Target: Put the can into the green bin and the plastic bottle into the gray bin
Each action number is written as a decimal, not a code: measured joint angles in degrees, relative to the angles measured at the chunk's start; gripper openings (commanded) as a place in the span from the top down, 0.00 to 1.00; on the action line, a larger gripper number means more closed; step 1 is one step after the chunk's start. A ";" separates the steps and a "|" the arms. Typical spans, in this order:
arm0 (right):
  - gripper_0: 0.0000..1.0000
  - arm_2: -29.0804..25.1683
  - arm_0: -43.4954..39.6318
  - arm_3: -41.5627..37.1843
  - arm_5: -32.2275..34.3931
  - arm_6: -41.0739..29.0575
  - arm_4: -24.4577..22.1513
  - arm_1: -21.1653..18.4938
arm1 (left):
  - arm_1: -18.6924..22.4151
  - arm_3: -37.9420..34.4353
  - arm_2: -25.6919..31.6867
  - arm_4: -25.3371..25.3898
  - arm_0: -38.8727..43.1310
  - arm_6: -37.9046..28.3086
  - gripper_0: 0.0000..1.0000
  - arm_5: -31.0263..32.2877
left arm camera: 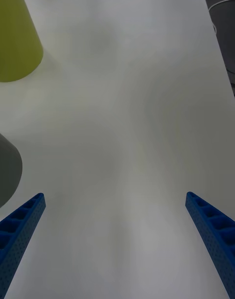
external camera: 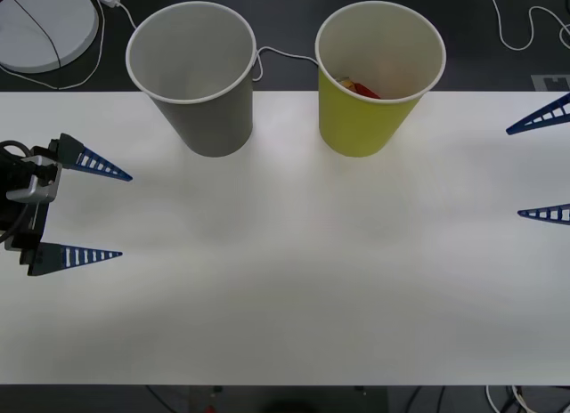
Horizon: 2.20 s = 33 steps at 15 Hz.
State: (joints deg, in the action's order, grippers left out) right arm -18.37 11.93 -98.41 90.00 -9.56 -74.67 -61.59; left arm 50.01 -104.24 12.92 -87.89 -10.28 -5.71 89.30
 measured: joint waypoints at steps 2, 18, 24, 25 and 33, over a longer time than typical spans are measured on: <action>0.00 -0.12 -1.90 1.14 0.00 3.23 -0.04 0.87 | 0.00 0.00 0.00 0.00 0.00 0.00 0.00 0.00; 0.00 -7.09 -11.95 -3.02 0.00 10.05 -10.33 14.61 | 0.00 0.00 0.00 0.00 0.00 0.00 0.00 0.00; 0.00 -8.49 -14.71 -5.51 0.00 11.52 -12.76 19.43 | 0.00 0.00 0.00 0.00 0.00 0.00 0.00 0.00; 0.00 -8.60 -15.06 -5.90 0.00 11.74 -12.99 20.05 | 0.00 0.00 0.00 0.00 0.00 0.00 0.00 0.00; 0.00 -8.54 -15.29 -6.44 0.00 13.41 -13.92 23.00 | 0.00 0.00 0.00 0.00 0.00 0.00 0.00 0.00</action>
State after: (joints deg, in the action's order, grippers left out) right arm -26.91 -3.36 -104.85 90.00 3.85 -88.59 -38.59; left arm 50.01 -104.24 12.92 -87.89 -10.28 -5.71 89.30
